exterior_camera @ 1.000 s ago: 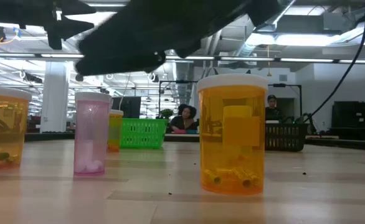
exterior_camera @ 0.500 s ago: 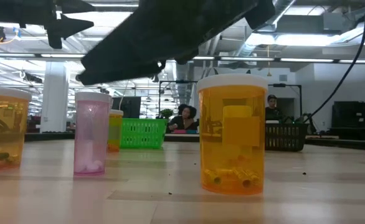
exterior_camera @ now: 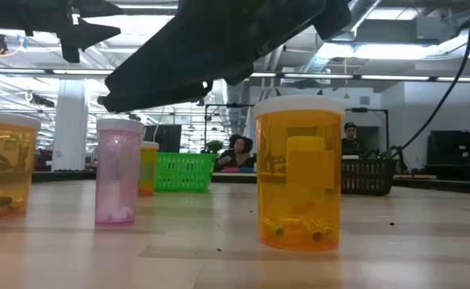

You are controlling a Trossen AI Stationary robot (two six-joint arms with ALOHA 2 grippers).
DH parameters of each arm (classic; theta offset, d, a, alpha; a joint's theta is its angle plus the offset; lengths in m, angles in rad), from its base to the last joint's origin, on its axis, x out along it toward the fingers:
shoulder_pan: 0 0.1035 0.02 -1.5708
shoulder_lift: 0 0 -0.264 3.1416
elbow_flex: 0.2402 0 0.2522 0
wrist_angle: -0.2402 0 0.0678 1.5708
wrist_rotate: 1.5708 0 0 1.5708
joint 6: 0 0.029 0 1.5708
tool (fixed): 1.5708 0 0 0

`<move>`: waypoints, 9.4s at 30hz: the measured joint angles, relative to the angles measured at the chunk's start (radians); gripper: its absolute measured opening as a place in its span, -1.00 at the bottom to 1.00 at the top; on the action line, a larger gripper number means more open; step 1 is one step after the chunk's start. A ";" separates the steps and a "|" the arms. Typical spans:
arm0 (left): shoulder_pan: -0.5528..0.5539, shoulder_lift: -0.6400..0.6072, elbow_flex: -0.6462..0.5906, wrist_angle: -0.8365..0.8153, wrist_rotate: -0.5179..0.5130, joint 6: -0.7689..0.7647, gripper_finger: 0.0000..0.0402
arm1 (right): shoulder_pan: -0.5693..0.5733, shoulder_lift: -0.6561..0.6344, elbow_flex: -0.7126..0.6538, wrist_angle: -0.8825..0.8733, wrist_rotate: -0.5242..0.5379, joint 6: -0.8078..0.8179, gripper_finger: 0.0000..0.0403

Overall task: Pick and place medicine bottles into bin by pill shape (circle, oval)
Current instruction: Put the pink tablet bottle into the black basket, then put the transparent capsule bottle into the green basket

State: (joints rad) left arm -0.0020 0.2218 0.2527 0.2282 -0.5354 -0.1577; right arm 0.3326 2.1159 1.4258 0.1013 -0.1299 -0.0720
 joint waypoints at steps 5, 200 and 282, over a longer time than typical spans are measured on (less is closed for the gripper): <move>0.000 0.000 0.000 0.000 0.000 0.000 0.10 | -0.001 0.000 0.000 -0.001 0.000 0.000 -0.03; 0.000 0.000 0.000 0.077 -0.003 0.023 0.10 | -0.374 -1.030 -1.203 0.099 0.362 0.388 -0.26; 0.000 0.000 0.000 0.068 0.000 -0.007 0.10 | 0.086 -0.318 -0.685 0.389 0.309 0.411 0.21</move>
State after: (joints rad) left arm -0.0021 0.2217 0.2527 0.2966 -0.5350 -0.1652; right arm 0.4191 1.7976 0.7406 0.4905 0.1794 0.3395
